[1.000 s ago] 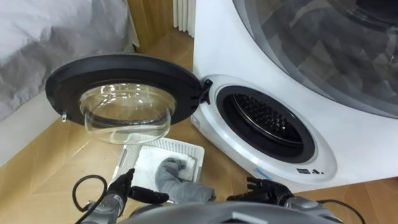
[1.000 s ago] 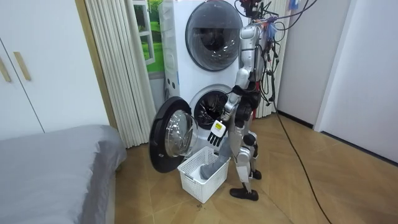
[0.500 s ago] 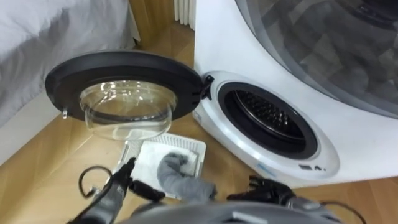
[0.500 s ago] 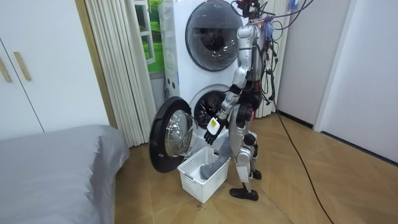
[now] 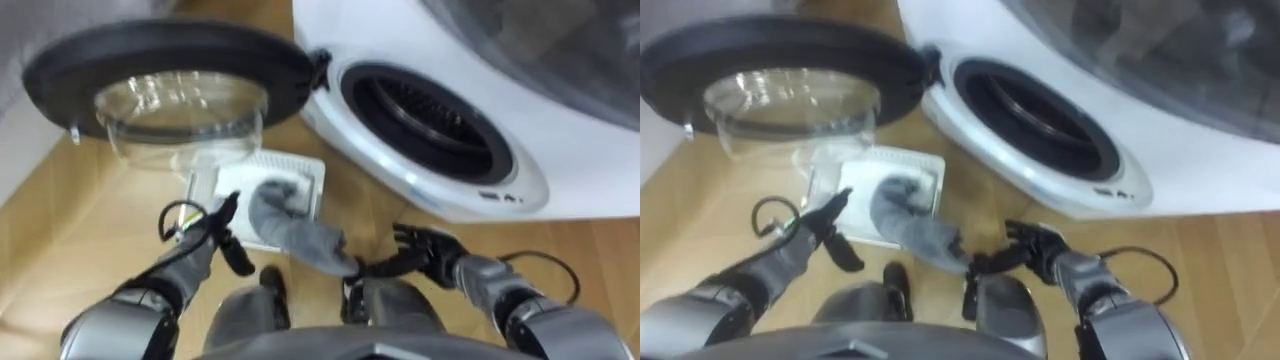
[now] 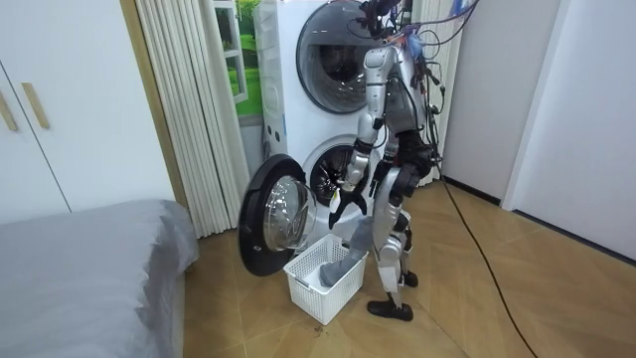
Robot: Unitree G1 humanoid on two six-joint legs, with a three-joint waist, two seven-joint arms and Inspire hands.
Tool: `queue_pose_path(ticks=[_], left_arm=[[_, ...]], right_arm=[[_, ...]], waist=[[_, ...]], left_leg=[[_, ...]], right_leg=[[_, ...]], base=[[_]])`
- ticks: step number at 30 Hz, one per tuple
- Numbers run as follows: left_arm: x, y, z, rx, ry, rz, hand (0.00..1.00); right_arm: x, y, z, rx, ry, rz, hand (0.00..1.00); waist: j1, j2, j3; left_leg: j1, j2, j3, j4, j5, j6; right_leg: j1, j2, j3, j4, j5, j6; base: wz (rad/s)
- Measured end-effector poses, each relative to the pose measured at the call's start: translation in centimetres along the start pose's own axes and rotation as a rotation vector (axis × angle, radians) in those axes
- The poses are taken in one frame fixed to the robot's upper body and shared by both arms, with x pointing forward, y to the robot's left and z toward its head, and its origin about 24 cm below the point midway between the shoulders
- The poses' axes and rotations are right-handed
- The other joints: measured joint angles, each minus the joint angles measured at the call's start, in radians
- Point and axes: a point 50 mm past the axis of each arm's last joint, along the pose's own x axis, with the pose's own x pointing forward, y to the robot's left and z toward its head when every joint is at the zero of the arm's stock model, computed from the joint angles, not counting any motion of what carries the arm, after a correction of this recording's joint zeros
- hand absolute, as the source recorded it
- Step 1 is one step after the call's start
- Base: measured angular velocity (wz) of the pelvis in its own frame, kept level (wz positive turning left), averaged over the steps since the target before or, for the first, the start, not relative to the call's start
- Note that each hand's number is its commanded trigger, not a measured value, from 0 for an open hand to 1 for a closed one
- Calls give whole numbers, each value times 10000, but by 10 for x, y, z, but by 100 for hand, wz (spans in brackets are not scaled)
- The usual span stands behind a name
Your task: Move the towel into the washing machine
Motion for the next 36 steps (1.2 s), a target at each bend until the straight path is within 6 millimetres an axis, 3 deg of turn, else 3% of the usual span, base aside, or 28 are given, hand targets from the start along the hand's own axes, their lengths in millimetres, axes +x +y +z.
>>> queue_pose_path(ticks=[3,5,9,11,18,20,29,36], left_arm=[[6,15,20,479,-594,294,0],[9,28,32,856,-942,637,0],[11,42,49,1237,-1418,1146,0],[12,46,57,1519,-1695,1391,0],[11,48,71,2268,-2397,1622,0],[11,52,75,2593,-2604,1809,0],[10,77,84,3617,-3040,2955,0],[8,91,92,3581,-3319,3889,0]], right_arm=[[3,0,19,-316,-456,-28,0],[3,-1,32,-570,-732,-73,0],[4,1,49,-848,-1265,-1,0],[4,3,60,-763,-1803,59,0],[2,6,88,-776,-2949,154,0],[1,8,100,-1036,-3380,180,0],[-4,10,120,-170,-4637,270,0],[-8,5,131,135,-5240,6,0]], waist=[[-12,37,60],[-12,9,168],[-149,-45,263],[-271,-44,269],[-490,-70,279],[-521,-71,278],[-1037,-107,257],[-1171,-146,241]], left_leg=[[-1182,11,3,681,-13,20],[-1957,18,3,1123,-80,136],[-3164,31,-22,2075,-163,234],[-3895,118,-110,2796,-362,246],[-5572,245,-108,3967,-602,283],[-6166,376,-116,4408,-719,292],[-7592,699,-98,5760,-1201,432],[-8364,860,-113,6290,-1411,486]], right_leg=[[-1124,-110,12,587,-64,-103],[-1931,-191,28,1118,-166,-247],[-3150,-351,140,2056,-404,-362],[-3835,-362,164,2674,-590,-405],[-5556,-513,274,3900,-678,-559],[-6092,-466,256,4183,-699,-618],[-7432,-414,316,5217,-913,-658],[-8150,-293,414,5549,-954,-614]], base=[[4],[0],[6],[4],[-4],[-9],[-8],[-9]])
